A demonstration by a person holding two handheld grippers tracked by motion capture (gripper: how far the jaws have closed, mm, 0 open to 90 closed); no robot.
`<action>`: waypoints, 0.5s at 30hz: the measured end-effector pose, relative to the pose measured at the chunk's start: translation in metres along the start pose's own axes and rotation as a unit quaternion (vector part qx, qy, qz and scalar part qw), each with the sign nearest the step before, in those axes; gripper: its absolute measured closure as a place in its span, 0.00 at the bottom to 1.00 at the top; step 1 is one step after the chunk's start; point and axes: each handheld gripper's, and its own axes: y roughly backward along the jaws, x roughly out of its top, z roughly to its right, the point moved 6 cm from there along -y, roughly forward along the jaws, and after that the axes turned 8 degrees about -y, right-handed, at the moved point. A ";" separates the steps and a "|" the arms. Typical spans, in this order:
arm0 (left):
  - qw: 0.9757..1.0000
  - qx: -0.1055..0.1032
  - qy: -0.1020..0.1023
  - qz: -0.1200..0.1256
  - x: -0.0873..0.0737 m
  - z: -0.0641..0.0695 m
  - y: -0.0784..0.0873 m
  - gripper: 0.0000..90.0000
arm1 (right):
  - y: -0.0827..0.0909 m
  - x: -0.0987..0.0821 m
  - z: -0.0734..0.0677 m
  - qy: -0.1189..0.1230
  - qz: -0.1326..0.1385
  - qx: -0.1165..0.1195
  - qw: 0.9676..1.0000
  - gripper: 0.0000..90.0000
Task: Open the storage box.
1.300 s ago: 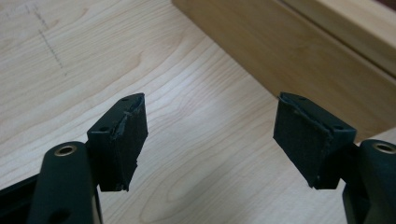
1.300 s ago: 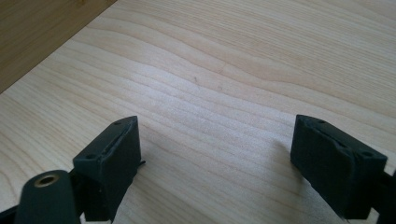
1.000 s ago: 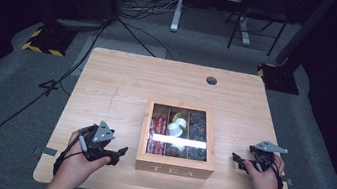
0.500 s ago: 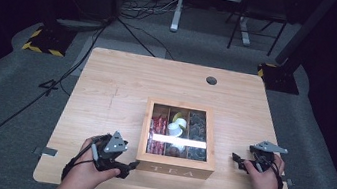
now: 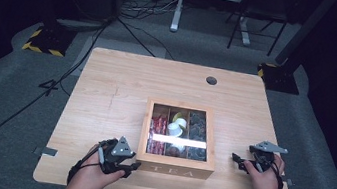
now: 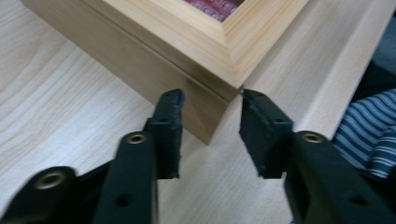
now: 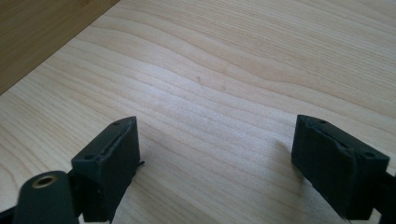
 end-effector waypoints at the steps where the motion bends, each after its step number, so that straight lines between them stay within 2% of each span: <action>1: 1.000 -0.001 0.001 -0.009 0.000 0.001 0.002 0.74 | 0.000 0.000 0.000 0.000 0.000 0.000 1.000 0.17; 5: 1.000 -0.011 0.004 -0.017 0.000 0.000 0.006 0.84 | 0.000 0.000 0.000 0.000 0.000 0.000 1.000 0.17; 15: 1.000 -0.004 -0.003 -0.010 0.004 0.001 0.012 0.88 | 0.000 0.000 0.000 0.000 0.000 0.000 1.000 0.17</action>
